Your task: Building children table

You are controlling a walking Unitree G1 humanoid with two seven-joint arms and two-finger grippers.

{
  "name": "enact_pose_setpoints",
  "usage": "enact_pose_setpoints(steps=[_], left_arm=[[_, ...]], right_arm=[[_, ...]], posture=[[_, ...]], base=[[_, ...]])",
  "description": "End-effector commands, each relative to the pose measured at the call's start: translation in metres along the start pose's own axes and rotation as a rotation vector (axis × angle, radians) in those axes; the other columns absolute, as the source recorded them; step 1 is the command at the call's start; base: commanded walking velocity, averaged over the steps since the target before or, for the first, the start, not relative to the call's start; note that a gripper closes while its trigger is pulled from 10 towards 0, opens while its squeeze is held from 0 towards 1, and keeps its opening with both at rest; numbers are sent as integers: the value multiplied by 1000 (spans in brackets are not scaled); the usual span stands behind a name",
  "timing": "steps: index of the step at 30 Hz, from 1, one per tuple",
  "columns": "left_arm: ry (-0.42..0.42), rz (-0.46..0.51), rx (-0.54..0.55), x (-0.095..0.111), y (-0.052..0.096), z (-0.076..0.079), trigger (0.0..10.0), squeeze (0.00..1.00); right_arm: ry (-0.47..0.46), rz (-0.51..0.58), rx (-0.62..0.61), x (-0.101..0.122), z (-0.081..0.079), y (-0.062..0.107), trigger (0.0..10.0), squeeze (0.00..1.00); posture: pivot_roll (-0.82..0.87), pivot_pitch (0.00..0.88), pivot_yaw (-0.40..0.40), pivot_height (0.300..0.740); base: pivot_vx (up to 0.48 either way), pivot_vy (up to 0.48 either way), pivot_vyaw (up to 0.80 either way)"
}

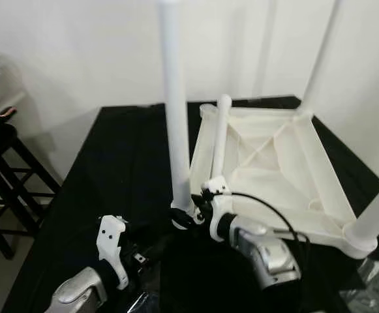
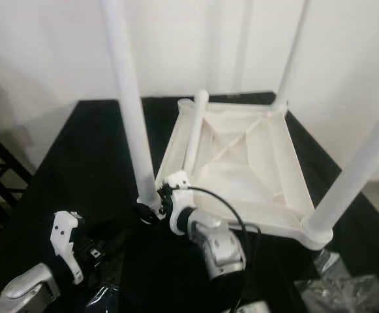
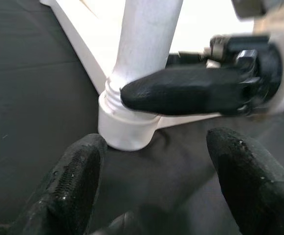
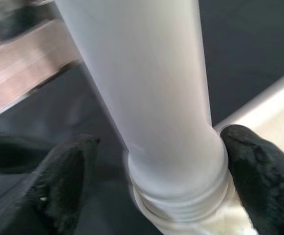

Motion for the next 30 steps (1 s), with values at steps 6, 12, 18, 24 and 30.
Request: enact_pose_setpoints(steps=[6, 12, 18, 24, 30], left_arm=[[9, -12, -5, -3, 0, 1, 10000, 0], [12, -15, -8, -4, -1, 2, 10000, 0], [14, -17, -6, -5, -2, 3, 10000, 0], [17, -19, -7, -6, 0, 3, 10000, 0], [21, -19, -12, -5, 2, 4, 10000, 0]], right_arm=[[188, 31, 434, 43, -6, 2, 10000, 0], [231, -27, 567, 55, 8, 2, 10000, 0], [203, -95, 590, 57, 18, 1, 0, 0], [207, -105, 583, 53, 27, 6, 0, 0], [209, -101, 537, 40, 37, 20, 0, 0]], posture=[[2, 0, 30, 740], [15, 0, 24, 740], [26, 0, 19, 740], [29, 0, 23, 740], [20, 0, 25, 740]], base=[[0, 0, 0], [0, 0, 0], [0, 0, 0], [0, 0, 0], [0, 0, 0]])
Point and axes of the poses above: a point about 5 cm out from each wrist's last joint towards the gripper, its own y axis pointing back from the gripper into the wrist, its own x axis along the axis of the wrist's last joint, z = x × y, the point moved 1 cm from there along -y, pointing out of the wrist towards the gripper, and after that the axes turned 4 degrees about -y, right-handed, at the moved point
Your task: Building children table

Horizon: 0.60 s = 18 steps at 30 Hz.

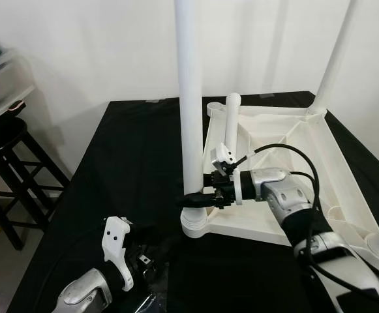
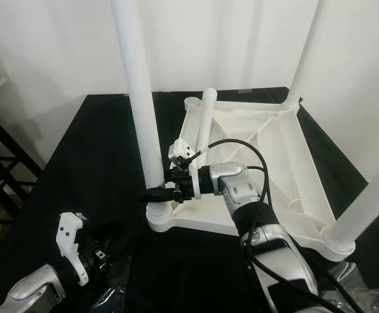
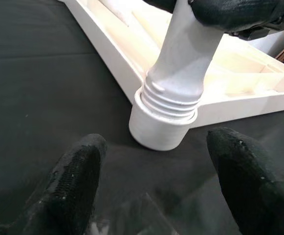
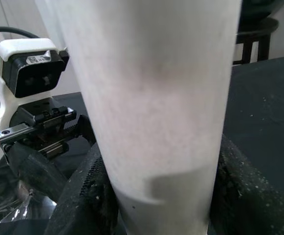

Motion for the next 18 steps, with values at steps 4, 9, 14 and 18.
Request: enact_pose_setpoints(steps=[4, 9, 14, 18], left_arm=[[11, -11, -4, 0, 8, 1, 10000, 0], [18, -17, -14, 0, 10, 0, 10000, 0], [27, -19, -22, 0, 12, 2, 10000, 0], [24, -17, -13, 1, 14, 2, 10000, 0]], right_arm=[[-177, 49, -628, -44, -4, -20, 0, 0], [-283, -58, -827, -80, -39, -20, 0, 0], [-288, -28, -811, -76, -32, -15, 0, 0], [-285, -9, -787, -67, -36, -19, 10000, 0]], posture=[[2, 26, 29, 740], [-25, 24, 53, 740], [2, 39, 46, 740], [8, 39, 43, 740]], base=[[0, 0, 0], [0, 0, 0], [0, 0, 0], [0, 0, 0]])
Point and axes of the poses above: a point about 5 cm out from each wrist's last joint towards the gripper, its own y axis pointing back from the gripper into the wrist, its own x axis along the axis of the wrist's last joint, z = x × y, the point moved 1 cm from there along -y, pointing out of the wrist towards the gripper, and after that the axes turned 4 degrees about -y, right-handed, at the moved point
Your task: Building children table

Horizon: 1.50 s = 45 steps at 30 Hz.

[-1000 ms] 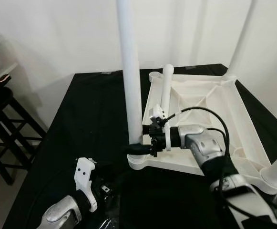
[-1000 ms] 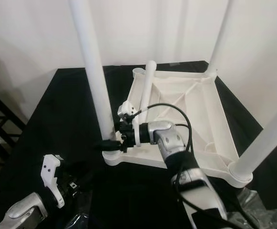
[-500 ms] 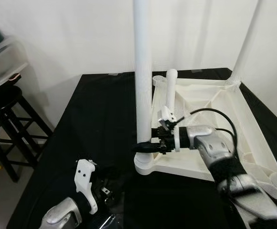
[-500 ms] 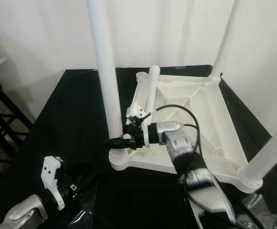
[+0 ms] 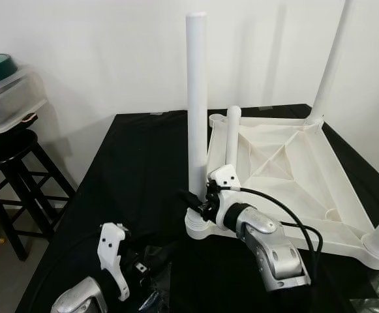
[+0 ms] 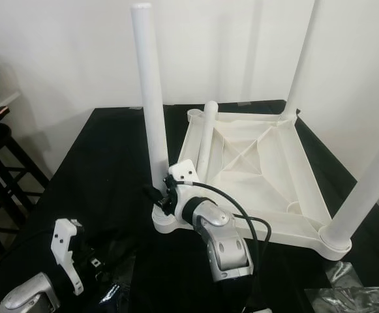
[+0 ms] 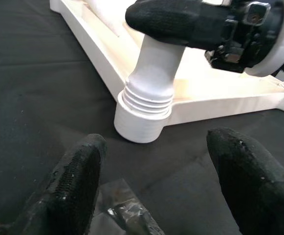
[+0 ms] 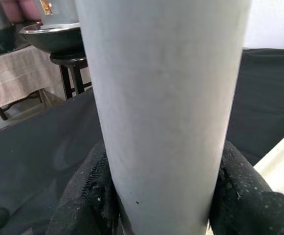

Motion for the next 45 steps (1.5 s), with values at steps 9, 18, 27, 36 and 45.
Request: enact_pose_setpoints(steps=[9, 18, 27, 36, 45], left_arm=[[-13, -12, -14, 4, 0, -1, 10000, 0], [-19, -15, -10, 3, -4, -2, 10000, 0], [-30, -23, 2, 2, -5, -4, 10000, 0], [-19, -19, -10, 2, -6, -1, 10000, 0], [-8, -11, -21, 3, -3, 1, 10000, 0]], right_arm=[[94, 33, 466, 40, 6, 3, 10000, 996], [187, -40, 662, 57, 31, -10, 10000, 0], [149, -67, 801, 65, 29, -21, 0, 0], [181, -130, 728, 33, 48, -8, 0, 0], [-75, -135, -94, -23, 45, -16, 0, 0]], posture=[[11, 23, 49, 740], [47, 2, 24, 740], [66, 0, 14, 740], [31, 9, 25, 740], [-12, 47, 21, 740]], base=[[0, 0, 0], [0, 0, 0], [0, 0, 0], [0, 0, 0], [0, 0, 0]])
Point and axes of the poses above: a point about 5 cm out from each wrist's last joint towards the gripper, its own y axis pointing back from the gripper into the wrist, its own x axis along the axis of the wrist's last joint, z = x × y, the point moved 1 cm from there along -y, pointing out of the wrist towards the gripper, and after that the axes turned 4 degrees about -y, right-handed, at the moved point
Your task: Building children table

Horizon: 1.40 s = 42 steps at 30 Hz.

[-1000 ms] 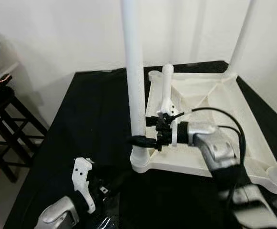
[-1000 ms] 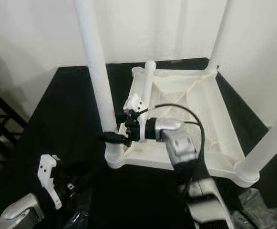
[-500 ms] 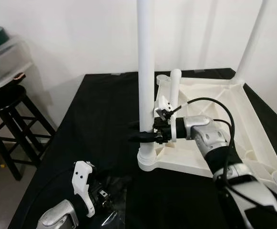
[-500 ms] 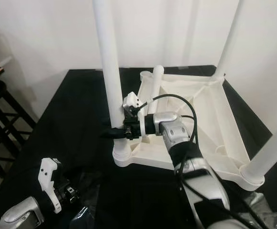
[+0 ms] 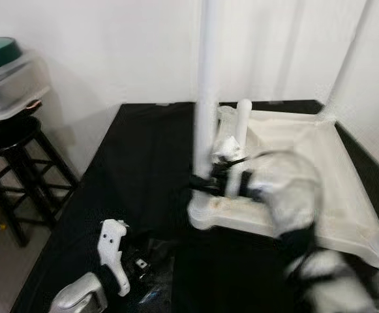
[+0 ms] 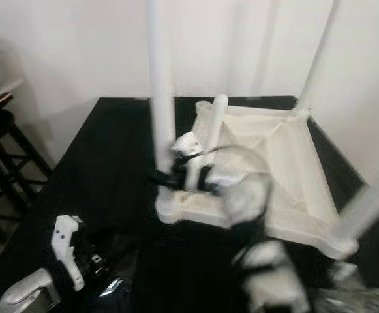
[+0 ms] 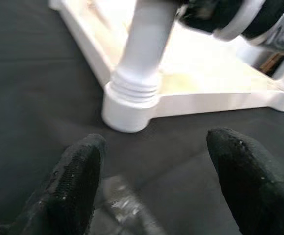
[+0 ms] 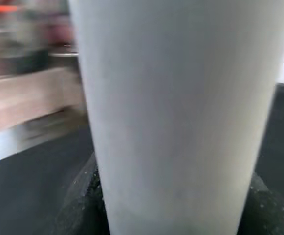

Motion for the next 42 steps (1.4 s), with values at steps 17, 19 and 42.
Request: enact_pose_setpoints(steps=[17, 19, 42], left_arm=[[11, 6, -8, 1, -2, 5, 10000, 0], [14, 6, -11, 1, -3, 5, 10000, 0], [18, 2, -12, -1, -6, 1, 10000, 0]], right_arm=[[-81, -223, -61, -45, -18, 14, 10000, 1000], [-59, -135, 152, -14, -23, 9, 10000, 1000], [102, -195, 791, 30, -1, 2, 0, 0]], posture=[[-9, 37, 9, 740], [-11, 27, 20, 740], [18, 1, 24, 740]], base=[[0, 0, 0], [0, 0, 0], [0, 0, 0]])
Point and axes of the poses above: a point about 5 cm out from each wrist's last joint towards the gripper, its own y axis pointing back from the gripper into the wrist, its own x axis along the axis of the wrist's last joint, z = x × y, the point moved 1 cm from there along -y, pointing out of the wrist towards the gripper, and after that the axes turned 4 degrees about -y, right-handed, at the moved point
